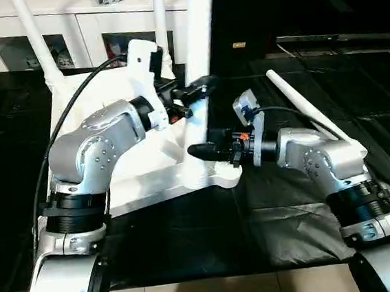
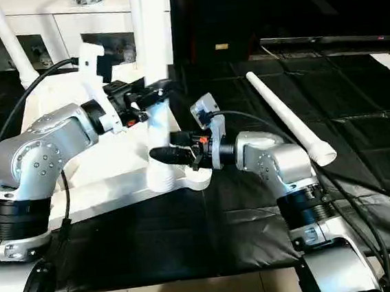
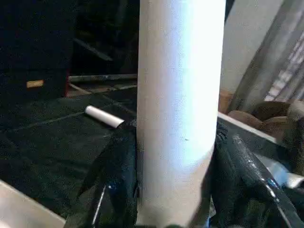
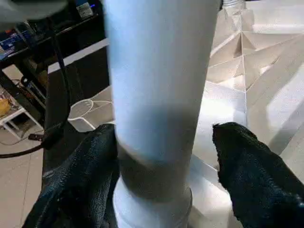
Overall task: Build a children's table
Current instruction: Pick table leg
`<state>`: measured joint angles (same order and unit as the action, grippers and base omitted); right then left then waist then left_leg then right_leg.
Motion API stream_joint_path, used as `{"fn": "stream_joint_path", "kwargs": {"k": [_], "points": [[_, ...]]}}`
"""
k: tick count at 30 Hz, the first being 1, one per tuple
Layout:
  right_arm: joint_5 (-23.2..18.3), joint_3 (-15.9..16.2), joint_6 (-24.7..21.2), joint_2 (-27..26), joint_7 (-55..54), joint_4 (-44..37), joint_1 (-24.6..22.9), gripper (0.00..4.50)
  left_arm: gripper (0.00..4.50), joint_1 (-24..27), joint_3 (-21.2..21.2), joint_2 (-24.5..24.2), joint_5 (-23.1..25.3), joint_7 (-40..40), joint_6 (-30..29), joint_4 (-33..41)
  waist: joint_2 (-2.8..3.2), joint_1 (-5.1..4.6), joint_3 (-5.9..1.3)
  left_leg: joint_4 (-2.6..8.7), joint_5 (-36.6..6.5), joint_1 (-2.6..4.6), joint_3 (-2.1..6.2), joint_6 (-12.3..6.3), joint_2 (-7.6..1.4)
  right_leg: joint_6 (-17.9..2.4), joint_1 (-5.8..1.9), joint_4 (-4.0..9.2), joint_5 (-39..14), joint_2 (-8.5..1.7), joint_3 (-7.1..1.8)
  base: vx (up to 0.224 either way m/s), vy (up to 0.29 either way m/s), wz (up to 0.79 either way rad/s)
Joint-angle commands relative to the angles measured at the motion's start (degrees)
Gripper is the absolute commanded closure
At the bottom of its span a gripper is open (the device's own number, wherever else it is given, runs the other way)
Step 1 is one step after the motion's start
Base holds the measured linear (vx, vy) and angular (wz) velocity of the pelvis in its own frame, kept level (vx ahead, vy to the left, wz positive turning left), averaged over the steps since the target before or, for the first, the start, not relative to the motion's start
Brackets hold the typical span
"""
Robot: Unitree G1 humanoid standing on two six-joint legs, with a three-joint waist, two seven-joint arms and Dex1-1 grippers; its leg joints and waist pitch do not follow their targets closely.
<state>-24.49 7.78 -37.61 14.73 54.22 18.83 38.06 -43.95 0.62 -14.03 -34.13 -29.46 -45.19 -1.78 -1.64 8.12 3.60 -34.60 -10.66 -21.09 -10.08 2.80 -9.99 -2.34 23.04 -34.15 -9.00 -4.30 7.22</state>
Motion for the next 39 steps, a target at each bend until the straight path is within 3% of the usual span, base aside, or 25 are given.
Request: {"fn": "stream_joint_path", "kwargs": {"k": [1,12,13,19,26,34,39], "points": [[0.47,0.33,-0.25,0.11,0.04,0.70,1.16,1.10,2.72,-2.00,-0.77,0.22,-1.28,-1.32,-0.64,2.22,-0.15,-0.20,-4.57,3.71,-6.35,0.59,1.28,-0.01,-3.51,-5.72,-3.57,3.81,-16.28,-5.36,-3.95,0.000,0.000,0.00],[-0.86,-0.67,-1.29,-1.18,0.58,1.50,1.48,1.10,2.72,-1.52,-1.02,0.57,-2.60,-3.26,-1.96,4.50,-0.11,-0.26,-4.59,3.73,-6.28,0.58,1.33,0.09,-3.61,-6.17,-3.61,3.67,-15.48,-5.39,-3.98,0.000,0.000,0.00],[-0.87,-0.67,-1.31,-1.21,0.57,1.53,1.49,1.38,2.72,-1.52,-0.99,0.61,-2.65,-3.30,-2.02,4.55,-0.10,-0.26,-4.58,3.73,-6.39,0.60,1.32,0.12,-3.63,-6.29,-3.58,3.64,-15.44,-5.37,-3.98,0.000,0.000,0.00],[-0.41,-0.48,-1.41,-1.26,0.82,1.90,1.59,1.88,2.72,-1.64,-0.80,0.42,-2.46,-3.31,-2.20,4.74,-0.14,-0.25,-4.55,3.76,-6.56,0.63,1.32,0.31,-3.56,-5.35,-3.54,3.81,-16.70,-5.32,-3.98,0.000,0.000,0.00],[-0.31,-0.41,-1.52,-1.01,1.27,1.98,1.56,2.42,2.72,-1.63,-1.11,0.04,-2.12,-3.61,-2.09,4.87,-0.16,-0.26,-4.55,3.72,-6.36,0.57,1.29,0.17,-3.52,-5.68,-3.58,3.73,-15.95,-5.34,-3.99,0.000,0.000,0.00],[-0.30,0.04,-1.95,-1.26,1.49,1.30,1.00,2.47,2.72,-1.84,-1.41,0.16,-2.70,-4.18,-2.49,5.66,-0.03,-0.21,-4.62,3.73,-6.42,0.57,1.37,0.38,-3.54,-5.53,-3.63,3.69,-15.95,-5.34,-3.98,0.000,0.000,0.00],[-0.23,-0.17,-1.59,-1.53,1.15,1.62,0.81,2.48,2.72,-1.83,-1.21,0.53,-5.71,-6.51,-3.31,8.42,0.03,-0.21,-4.57,3.77,-6.68,0.59,1.38,0.44,-3.58,-5.99,-3.61,3.67,-15.76,-5.36,-3.97,0.000,0.000,0.00]]}}
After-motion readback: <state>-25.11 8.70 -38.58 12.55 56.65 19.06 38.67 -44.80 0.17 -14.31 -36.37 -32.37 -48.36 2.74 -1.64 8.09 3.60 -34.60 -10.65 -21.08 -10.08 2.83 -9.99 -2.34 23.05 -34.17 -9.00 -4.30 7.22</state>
